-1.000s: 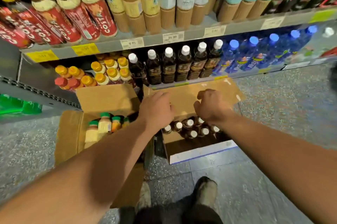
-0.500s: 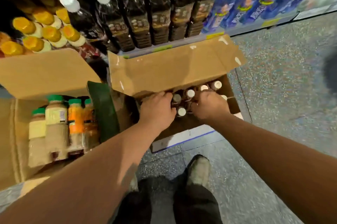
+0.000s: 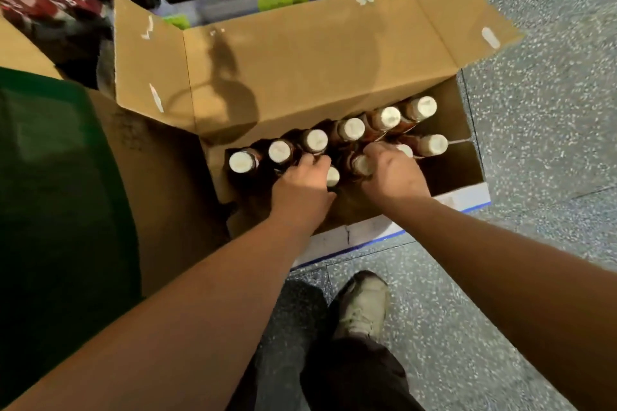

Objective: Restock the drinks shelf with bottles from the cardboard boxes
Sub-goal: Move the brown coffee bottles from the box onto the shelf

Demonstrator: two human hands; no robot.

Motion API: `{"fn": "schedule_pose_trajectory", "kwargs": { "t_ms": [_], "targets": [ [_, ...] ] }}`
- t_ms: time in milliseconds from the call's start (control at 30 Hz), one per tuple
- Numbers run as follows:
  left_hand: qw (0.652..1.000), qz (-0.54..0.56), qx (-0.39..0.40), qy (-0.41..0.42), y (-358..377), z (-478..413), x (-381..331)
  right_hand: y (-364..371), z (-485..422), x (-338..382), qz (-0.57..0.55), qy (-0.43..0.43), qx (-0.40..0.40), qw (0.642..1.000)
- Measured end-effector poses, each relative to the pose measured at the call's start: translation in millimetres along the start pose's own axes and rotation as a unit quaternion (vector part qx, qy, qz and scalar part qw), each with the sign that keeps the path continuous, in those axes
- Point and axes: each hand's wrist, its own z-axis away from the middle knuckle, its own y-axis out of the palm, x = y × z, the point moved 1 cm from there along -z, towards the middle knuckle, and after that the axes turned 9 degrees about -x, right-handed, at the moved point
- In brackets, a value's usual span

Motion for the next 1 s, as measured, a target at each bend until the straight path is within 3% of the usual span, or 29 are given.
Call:
{"fn": "schedule_pose_trajectory", "kwargs": {
  "t_ms": [267,467,667,1000],
  "targets": [
    [0.999,0.035,0.004,0.003,22,-19,-1,19,-13,-5,-0.027,0.0,-0.029,0.999],
    [0.999,0.03,-0.016,0.008,-1,3,2,-4,5,-4,-0.064,-0.009,-0.075,0.995],
    [0.999,0.028,-0.012,0.012,-84,40,-25,-76,40,22,-0.079,-0.019,-0.102,0.991],
    [0.993,0.053,-0.107,0.017,-256,110,-71,-248,107,77,-0.159,-0.05,-0.165,0.972]
  ]
}}
